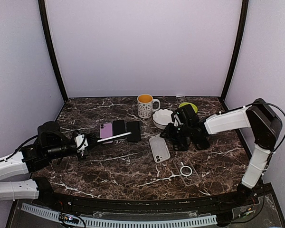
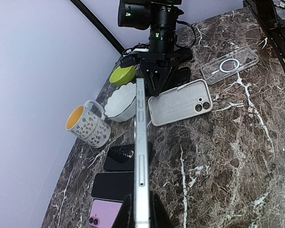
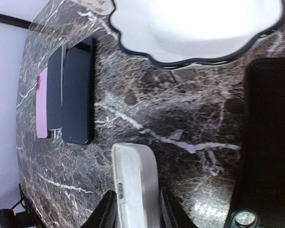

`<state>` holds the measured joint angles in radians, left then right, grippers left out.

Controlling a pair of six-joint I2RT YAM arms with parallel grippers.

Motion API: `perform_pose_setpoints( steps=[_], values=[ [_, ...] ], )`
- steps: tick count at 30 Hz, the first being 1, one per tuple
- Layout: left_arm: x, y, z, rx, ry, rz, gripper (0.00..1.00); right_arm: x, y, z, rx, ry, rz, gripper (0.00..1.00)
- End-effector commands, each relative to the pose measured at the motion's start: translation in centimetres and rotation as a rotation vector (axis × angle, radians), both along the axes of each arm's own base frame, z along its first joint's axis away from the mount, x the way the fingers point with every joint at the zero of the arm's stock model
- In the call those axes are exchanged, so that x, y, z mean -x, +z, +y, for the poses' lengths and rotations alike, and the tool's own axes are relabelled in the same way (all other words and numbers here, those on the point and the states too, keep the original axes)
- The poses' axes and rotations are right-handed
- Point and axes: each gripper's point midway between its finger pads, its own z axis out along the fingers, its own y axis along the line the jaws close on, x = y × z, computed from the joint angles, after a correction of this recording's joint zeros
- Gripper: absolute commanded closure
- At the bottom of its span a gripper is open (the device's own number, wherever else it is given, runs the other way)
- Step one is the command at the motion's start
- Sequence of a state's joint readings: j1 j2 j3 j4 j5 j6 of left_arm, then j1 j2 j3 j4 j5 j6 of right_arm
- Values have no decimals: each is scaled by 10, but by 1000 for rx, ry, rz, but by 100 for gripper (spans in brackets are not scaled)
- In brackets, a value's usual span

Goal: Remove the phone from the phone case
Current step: Place the phone case at the center of the board, then place the phone at the center of the board.

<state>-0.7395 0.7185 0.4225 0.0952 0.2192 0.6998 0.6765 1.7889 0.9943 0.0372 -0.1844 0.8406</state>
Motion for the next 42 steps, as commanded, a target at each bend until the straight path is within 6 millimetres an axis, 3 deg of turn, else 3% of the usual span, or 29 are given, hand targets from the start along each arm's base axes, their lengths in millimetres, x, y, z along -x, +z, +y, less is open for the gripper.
perform_pose_setpoints(
  steps=[1, 3, 10, 14, 18, 23, 27, 36, 37, 38, 42],
  values=[
    [-2, 39, -3, 79, -6, -94, 100, -2, -1, -13, 68, 30, -28, 63],
    [-2, 39, -3, 80, -9, -96, 100, -3, 4, -17, 98, 45, -47, 59],
    [3, 38, -5, 75, -43, -106, 100, -5, 57, -25, 182, 149, -211, 45],
    [4, 38, -6, 78, -51, -104, 100, 4, 88, -16, 169, 269, -316, 41],
    [6, 37, -9, 83, -69, -95, 100, 25, 113, 8, 166, 429, -443, 37],
    [6, 36, -11, 97, -73, -61, 100, 57, 120, 40, 219, 611, -552, 30],
    [3, 41, -13, 143, -40, 38, 100, 58, 121, 46, 268, 629, -582, 28],
    [-3, 78, -12, 323, 75, 314, 100, 26, 141, 18, 436, 442, -656, 16],
    [-2, 66, -13, 339, 113, 458, 100, 15, 151, -2, 497, 323, -679, 9],
    [-4, 57, -12, 348, 140, 493, 100, 11, 154, -11, 518, 275, -681, 5],
    [-18, 38, -12, 476, 289, 717, 100, 4, 164, -32, 500, 185, -666, 4]
  ],
)
